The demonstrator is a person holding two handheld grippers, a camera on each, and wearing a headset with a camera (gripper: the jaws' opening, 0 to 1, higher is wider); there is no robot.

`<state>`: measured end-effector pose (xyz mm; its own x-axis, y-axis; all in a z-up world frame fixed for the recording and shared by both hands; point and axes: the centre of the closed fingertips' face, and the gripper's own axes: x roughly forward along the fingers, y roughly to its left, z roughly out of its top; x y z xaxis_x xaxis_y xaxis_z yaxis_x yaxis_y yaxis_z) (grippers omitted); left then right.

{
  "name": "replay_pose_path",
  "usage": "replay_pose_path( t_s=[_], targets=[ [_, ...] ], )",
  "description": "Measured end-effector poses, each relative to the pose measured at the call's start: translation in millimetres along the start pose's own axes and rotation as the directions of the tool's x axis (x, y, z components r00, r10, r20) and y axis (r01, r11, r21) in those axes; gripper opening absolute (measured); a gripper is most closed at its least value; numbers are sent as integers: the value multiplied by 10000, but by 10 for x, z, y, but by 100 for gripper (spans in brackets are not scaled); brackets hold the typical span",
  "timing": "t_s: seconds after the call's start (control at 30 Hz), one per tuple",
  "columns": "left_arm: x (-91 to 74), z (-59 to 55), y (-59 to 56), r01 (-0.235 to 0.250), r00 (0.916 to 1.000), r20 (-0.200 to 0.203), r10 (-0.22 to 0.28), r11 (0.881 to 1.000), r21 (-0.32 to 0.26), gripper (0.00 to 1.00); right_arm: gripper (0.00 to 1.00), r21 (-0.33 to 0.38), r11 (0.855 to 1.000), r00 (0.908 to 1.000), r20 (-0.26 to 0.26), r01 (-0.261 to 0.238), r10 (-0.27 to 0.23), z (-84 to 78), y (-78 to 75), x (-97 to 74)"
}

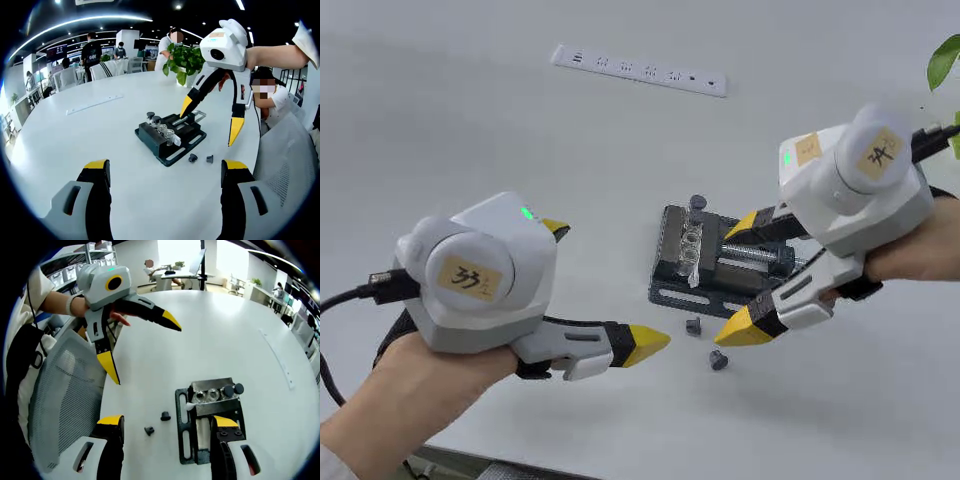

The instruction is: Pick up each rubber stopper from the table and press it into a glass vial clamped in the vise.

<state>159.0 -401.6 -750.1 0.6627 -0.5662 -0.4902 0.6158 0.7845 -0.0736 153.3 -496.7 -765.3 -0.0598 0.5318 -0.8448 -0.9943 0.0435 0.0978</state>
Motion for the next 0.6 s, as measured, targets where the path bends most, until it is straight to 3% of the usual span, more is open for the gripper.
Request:
replay_pose_path(
  t_s=[0.33,0.6],
  targets=[
    [5,-9,-103,299,9995,-107,-297,9993,221,91,64,860,9962,9995,259,171,-194,-256,183,120],
    [-3,-28,-172,447,9989,-187,-441,9985,307,91,52,1494,9873,9968,509,541,-623,-380,254,196]
  ],
)
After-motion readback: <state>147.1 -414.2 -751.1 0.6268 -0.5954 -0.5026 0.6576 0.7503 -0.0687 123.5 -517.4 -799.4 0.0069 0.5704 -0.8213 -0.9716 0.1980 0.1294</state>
